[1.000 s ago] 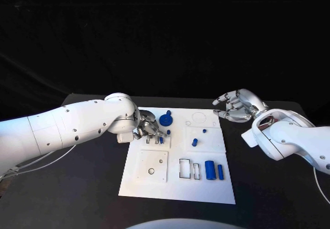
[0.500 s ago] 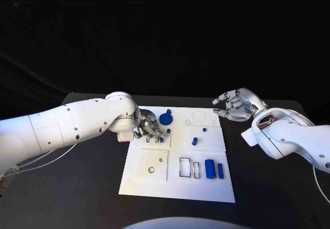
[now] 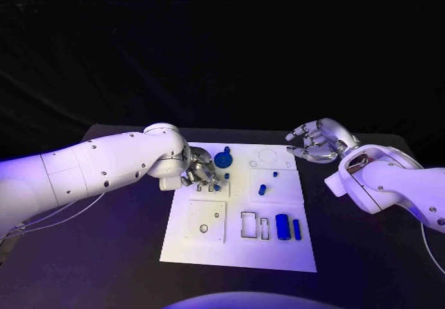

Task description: Assemble the parts on the task board

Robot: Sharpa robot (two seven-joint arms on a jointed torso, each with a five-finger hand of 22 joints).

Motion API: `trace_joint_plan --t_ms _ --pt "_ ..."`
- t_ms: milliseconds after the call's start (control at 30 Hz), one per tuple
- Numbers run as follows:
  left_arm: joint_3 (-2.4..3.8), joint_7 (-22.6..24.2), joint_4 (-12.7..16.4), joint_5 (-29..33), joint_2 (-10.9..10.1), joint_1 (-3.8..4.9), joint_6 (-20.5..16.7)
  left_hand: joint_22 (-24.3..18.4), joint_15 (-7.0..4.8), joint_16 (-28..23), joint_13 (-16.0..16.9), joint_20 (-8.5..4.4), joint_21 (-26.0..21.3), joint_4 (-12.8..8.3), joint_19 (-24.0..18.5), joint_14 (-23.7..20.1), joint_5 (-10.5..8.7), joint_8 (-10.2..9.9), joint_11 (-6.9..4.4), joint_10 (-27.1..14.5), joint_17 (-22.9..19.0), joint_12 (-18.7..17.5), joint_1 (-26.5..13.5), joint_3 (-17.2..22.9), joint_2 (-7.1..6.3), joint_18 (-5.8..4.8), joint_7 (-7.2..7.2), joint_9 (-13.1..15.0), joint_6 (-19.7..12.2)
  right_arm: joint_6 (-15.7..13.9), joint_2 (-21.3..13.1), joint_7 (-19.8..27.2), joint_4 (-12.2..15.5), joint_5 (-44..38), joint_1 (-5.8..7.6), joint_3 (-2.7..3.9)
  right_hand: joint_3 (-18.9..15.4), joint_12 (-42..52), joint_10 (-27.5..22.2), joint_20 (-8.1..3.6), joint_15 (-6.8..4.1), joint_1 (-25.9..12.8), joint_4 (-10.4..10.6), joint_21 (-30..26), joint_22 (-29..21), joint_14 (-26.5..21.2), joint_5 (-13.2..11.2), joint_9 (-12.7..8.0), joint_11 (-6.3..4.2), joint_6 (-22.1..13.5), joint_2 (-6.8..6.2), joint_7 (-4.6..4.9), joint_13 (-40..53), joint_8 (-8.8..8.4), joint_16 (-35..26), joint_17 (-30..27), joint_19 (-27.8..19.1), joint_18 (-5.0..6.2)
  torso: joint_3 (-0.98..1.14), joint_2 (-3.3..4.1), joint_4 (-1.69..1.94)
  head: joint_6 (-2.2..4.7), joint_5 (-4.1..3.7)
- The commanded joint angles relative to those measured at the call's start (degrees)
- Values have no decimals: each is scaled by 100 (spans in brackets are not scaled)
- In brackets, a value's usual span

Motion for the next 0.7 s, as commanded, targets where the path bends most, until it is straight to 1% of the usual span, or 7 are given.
trace_joint_plan --t_ms 33,167,300,400,500,567,700 --pt "-3 -9 -5 -12 24 0 101 3 -53 -2 11 -9 19 0 5 240 -5 37 -30 -4 -4 36 55 44 6 -114 -33 5 -27 96 7 -10 2 -64 -6 -1 11 -22 -6 23 9 -32 -11 -29 1018 357 18 7 -10 -1 10 1 8 18 -35 531 59 71 -2 2 1 -9 0" --pt "-5 -8 -2 -9 24 0 101 16 -54 -1 12 -9 25 2 7 241 -4 37 -30 -2 -1 39 69 80 9 -116 -33 6 -28 103 9 -12 -3 -64 -8 -1 11 -22 -6 23 9 -32 -11 -29 1018 357 18 7 -10 -1 10 1 8 18 -35 531 59 71 0 1 4 -14 1" --pt "-6 -5 15 20 12 -1 91 30 -64 -4 -8 -14 38 -50 -5 242 -2 32 -40 -22 1 33 243 534 -54 -114 -45 24 -59 109 12 -13 -9 -64 -12 -2 16 -19 -2 21 7 -36 -11 -26 1020 358 18 10 -11 -2 21 0 10 28 -35 535 62 70 -1 -1 2 -16 5" --pt "-6 0 37 68 -3 -2 69 58 -71 -6 -46 -20 55 -327 -16 245 4 97 -34 -16 10 15 253 1717 -342 -116 -46 102 -105 113 15 -14 -13 -64 -15 -3 16 -19 -2 21 7 -36 -11 -26 1020 358 18 10 -11 -2 21 0 10 28 -35 535 62 70 -1 0 1 -17 6" --pt "-6 8 62 94 -18 -3 35 74 -67 -7 -51 -23 63 -751 -18 246 19 189 -44 7 15 10 174 2455 -446 -116 -25 192 -159 120 17 -15 -18 -64 -18 -4 16 -19 -2 21 7 -36 -11 -26 1020 358 18 10 -11 -2 21 0 10 28 -35 535 62 70 0 0 -1 -12 10" --pt "-6 17 82 103 -33 -4 4 85 -56 -9 -81 -5 69 -1000 -19 246 87 257 -28 13 16 -3 34 2815 -476 -118 -11 254 -172 128 23 -18 -24 -64 -21 -5 18 -18 0 21 7 -37 -11 -33 1017 357 18 11 -12 -3 23 -1 10 32 -37 530 59 71 1 -1 -4 1 17" --pt "-5 38 141 121 -88 -8 -82 96 -52 -8 -79 3 74 -1088 -17 247 130 284 -25 31 19 2 -48 2939 -478 -120 -6 279 -167 139 31 -20 -36 -64 -26 -6 18 -18 0 21 7 -37 -11 -33 1017 357 18 11 -12 -3 23 -1 10 32 -37 530 59 71 3 -1 -1 -4 11"
